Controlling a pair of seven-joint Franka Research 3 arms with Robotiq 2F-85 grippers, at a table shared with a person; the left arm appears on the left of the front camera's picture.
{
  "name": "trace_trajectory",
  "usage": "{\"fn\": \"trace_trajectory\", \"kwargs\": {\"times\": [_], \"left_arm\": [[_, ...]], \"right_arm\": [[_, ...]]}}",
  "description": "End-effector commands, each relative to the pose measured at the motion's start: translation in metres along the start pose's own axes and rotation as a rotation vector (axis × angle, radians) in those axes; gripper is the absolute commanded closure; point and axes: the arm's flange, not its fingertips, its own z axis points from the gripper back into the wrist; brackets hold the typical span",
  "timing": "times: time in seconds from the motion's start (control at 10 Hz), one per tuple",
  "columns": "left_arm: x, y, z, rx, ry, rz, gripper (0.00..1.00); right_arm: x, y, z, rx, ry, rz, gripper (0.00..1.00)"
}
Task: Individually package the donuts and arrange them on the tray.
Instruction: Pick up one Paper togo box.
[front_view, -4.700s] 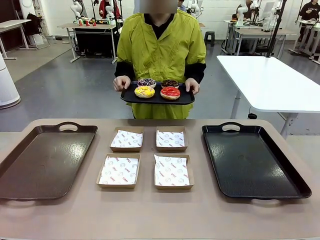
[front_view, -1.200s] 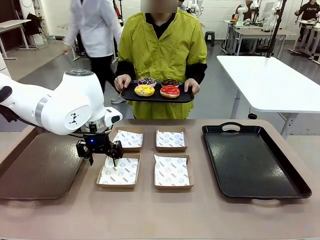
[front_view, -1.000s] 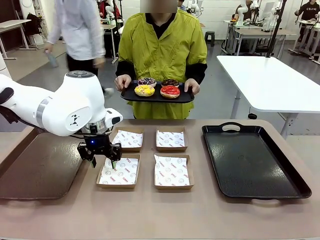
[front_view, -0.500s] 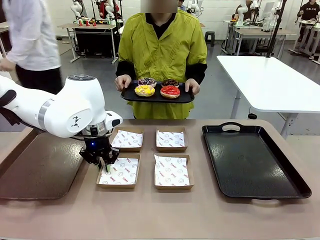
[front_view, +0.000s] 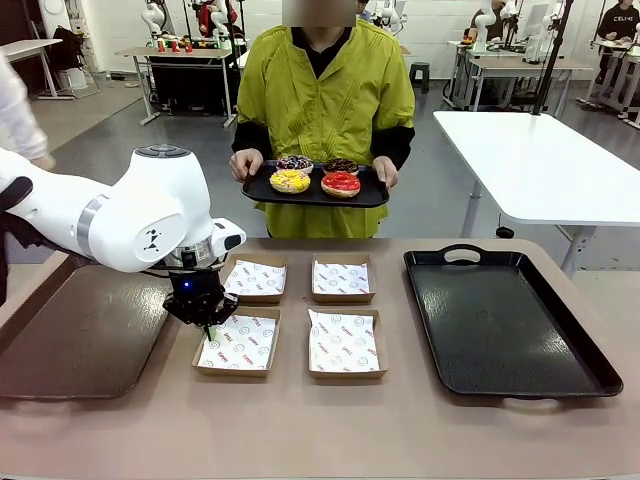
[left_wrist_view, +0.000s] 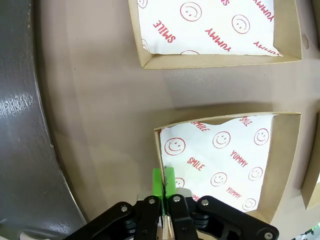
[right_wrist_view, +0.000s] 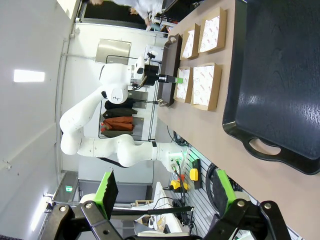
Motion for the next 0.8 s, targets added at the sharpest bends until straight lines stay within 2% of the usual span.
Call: {"fn": "trace_trajectory", "kwargs": {"times": [0.0,0.2,0.3,0.5,0.7], "left_arm": [[-0.003,-0.004,0.002,0.023,-0.007,0.039,1.00],[-0.005,-0.004,0.032,0.041,0.006,0.031,1.00],[-0.009,-0.005,0.061,0.045,-0.014,0.005,1.00],[-0.010,-0.006,0.119,0.058,-0.049,0.031,1.00],[0.011,-0.012,0.166,0.084,-0.079,0.058,1.00]], "right_arm": [[0.000,-0.001,0.001,0.013,-0.004,0.006,0.00],[0.000,-0.001,0.001,0.013,-0.004,0.006,0.00],[0.000,-0.001,0.001,0.013,-0.004,0.006,0.00],[0.000,-0.001,0.001,0.013,-0.004,0.006,0.00],[0.000,-0.001,0.001,0.013,-0.004,0.006,0.00]]}}
